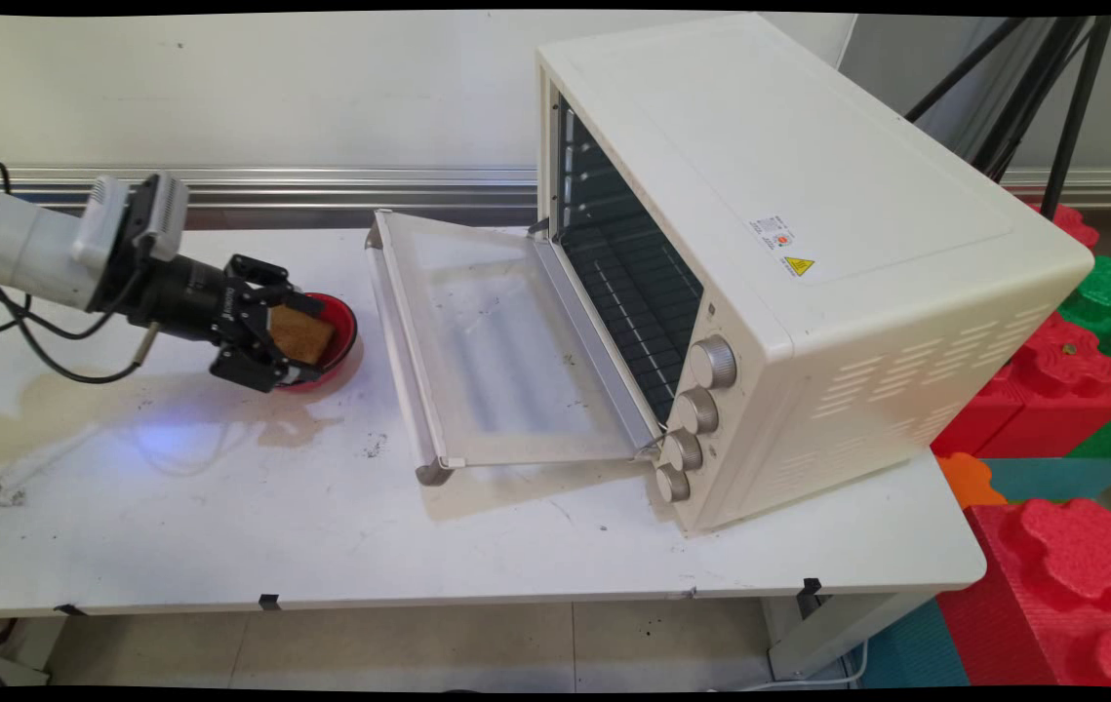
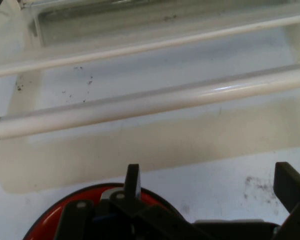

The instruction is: Close the oven

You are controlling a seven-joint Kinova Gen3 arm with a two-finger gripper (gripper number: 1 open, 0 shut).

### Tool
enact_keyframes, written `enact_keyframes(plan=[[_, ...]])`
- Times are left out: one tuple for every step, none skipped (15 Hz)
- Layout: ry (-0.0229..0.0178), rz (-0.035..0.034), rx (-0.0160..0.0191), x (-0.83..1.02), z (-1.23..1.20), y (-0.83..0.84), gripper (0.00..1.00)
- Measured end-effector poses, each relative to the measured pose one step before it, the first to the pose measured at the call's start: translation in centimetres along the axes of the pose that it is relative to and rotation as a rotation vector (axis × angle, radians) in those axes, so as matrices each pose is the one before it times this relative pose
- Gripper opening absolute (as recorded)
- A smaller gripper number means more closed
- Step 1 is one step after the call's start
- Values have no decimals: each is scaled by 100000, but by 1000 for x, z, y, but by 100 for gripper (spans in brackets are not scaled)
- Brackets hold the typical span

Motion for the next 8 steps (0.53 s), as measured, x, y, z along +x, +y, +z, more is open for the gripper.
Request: enact_keyframes(plan=[[147, -342, -27, 41, 506, -37, 100], [172, -486, 19, 33, 563, -36, 100], [104, -447, 3, 11, 574, -28, 100], [16, -414, 19, -20, 459, -12, 100], [-41, -410, 37, -36, 513, -23, 100], [-52, -343, 78, -50, 468, -37, 100], [-78, -329, 23, -75, 392, -10, 100], [-49, -210, 32, -62, 304, -12, 100]])
